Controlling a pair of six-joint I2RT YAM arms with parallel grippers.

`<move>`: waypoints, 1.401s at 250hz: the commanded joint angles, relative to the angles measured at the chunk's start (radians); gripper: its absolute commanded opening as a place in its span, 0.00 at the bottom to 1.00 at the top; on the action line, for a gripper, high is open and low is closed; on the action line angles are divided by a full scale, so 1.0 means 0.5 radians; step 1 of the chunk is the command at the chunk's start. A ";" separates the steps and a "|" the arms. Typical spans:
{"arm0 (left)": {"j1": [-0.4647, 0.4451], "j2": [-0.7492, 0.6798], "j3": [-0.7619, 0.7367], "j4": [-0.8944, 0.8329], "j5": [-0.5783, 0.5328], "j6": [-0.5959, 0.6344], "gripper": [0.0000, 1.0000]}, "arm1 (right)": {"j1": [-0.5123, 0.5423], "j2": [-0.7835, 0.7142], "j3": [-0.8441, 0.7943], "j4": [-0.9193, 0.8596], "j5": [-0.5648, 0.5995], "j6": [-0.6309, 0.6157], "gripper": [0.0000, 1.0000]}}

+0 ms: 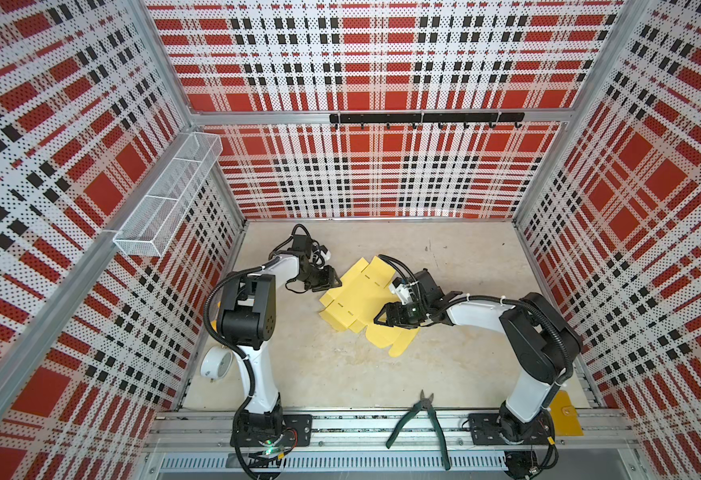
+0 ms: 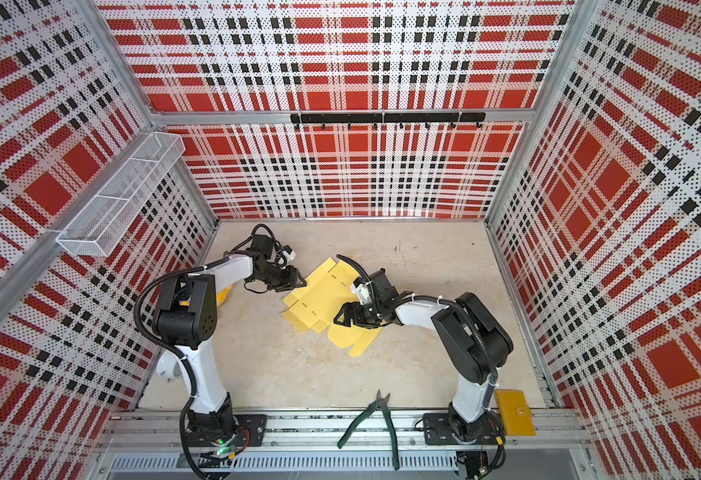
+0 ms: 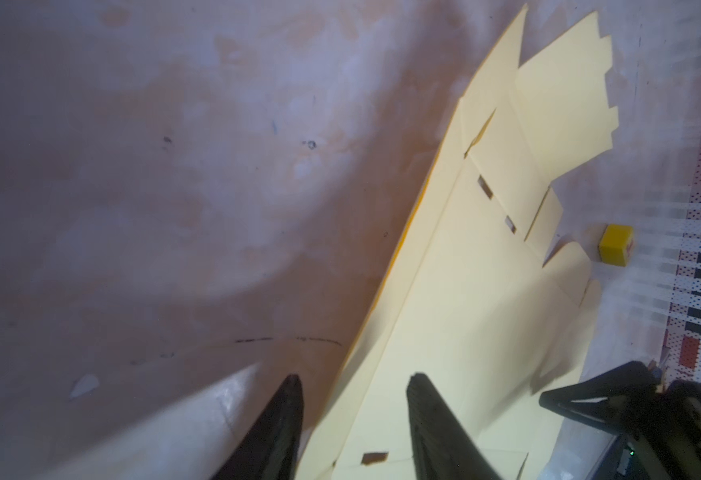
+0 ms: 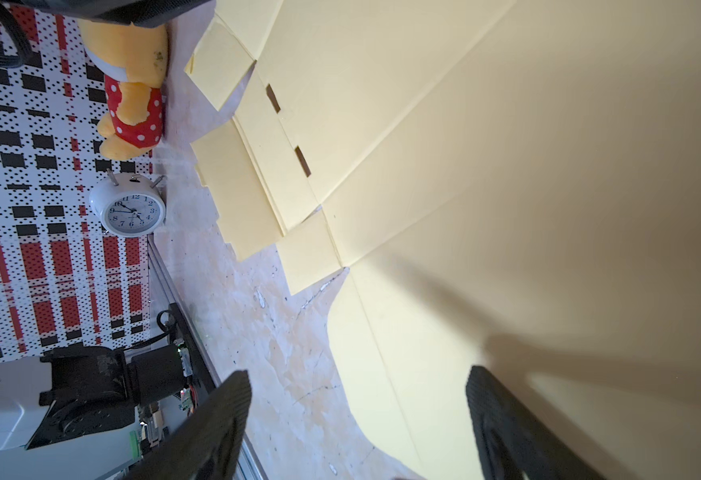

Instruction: Fold the paper box

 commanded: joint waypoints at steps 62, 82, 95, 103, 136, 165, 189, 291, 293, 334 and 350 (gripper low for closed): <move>-0.025 -0.198 -0.082 0.047 -0.103 0.097 0.29 | -0.007 0.014 0.041 0.018 0.028 -0.034 0.84; -0.032 -0.236 -0.099 0.052 -0.104 0.129 0.26 | -0.005 0.045 0.019 0.070 0.005 -0.015 0.83; -0.032 -0.245 -0.115 0.073 -0.107 0.130 0.24 | -0.007 0.047 -0.015 0.131 0.012 0.007 0.83; -0.031 -0.245 -0.121 0.078 -0.106 0.137 0.23 | -0.007 0.050 -0.032 0.155 0.017 0.016 0.83; -0.030 -0.228 -0.082 0.036 -0.173 0.223 0.42 | -0.008 0.061 -0.076 0.243 -0.015 0.065 0.82; -0.007 -0.138 0.054 -0.023 -0.261 0.316 0.60 | -0.009 0.077 -0.086 0.204 -0.001 0.021 0.82; -0.025 -0.006 0.235 -0.183 -0.312 0.408 0.62 | -0.007 0.080 -0.079 0.173 -0.012 0.014 0.82; -0.102 0.258 0.415 -0.348 -0.098 0.472 0.46 | -0.008 0.083 -0.067 0.140 -0.023 -0.016 0.82; -0.102 0.262 0.420 -0.357 -0.098 0.472 0.46 | -0.007 0.085 -0.065 0.139 -0.023 -0.016 0.82; -0.102 0.210 0.376 -0.358 -0.064 0.489 0.35 | -0.010 0.086 -0.057 0.157 -0.029 -0.004 0.82; -0.105 0.198 0.371 -0.355 -0.067 0.490 0.32 | -0.007 0.090 -0.046 0.158 -0.022 0.002 0.81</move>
